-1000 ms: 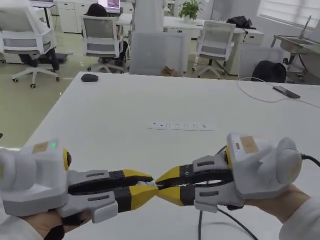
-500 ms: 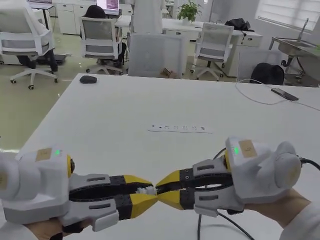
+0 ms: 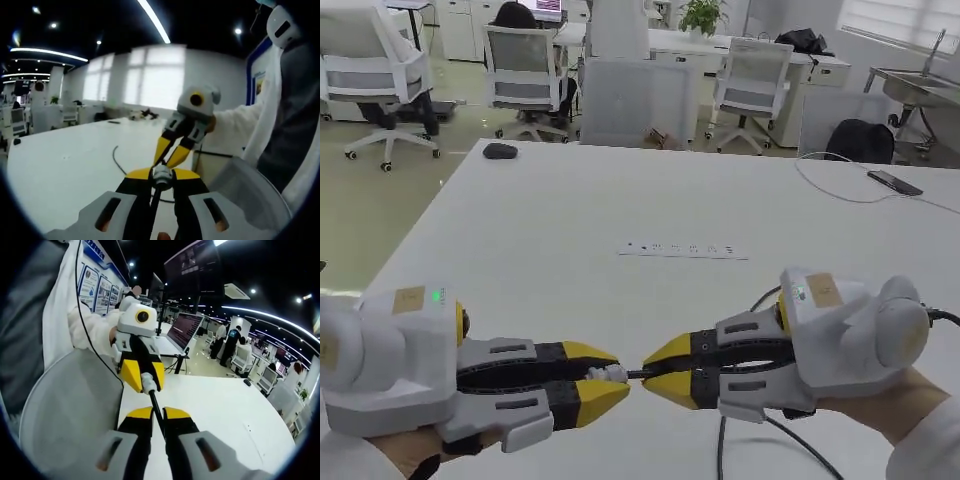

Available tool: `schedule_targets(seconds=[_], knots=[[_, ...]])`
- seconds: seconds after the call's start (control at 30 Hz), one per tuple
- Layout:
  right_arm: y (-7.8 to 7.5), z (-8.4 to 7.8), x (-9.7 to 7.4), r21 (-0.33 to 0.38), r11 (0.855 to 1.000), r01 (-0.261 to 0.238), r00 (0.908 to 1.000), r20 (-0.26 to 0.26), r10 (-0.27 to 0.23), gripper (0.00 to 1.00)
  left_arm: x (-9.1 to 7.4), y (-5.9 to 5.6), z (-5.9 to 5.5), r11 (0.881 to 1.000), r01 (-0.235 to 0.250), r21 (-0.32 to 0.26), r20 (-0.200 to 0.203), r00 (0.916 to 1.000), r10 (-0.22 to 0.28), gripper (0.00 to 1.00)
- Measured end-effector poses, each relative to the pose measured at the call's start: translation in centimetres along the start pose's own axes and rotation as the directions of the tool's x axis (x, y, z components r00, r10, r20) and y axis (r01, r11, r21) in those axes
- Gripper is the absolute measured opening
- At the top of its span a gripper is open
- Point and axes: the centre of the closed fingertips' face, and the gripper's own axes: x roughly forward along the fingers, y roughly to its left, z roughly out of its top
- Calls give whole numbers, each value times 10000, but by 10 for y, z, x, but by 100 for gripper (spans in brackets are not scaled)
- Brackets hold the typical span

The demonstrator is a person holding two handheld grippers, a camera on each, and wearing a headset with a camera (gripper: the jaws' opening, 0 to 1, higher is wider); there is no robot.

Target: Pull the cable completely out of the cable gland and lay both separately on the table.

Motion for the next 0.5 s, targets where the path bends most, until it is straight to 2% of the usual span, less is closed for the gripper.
schedule_targets(seconds=[0.2, 0.5], knots=[[-6, -10, -10, 349, 9991, 240, 9997, -42, -239, 6, -5, 1, 3, 9998, -106, -140, 241, 9996, 109, 16], [-9, -20, -20, 553, 9974, 464, 9988, -186, -454, 6, -4, 2, 2, 9999, -83, -80, 218, 9997, 85, 16]])
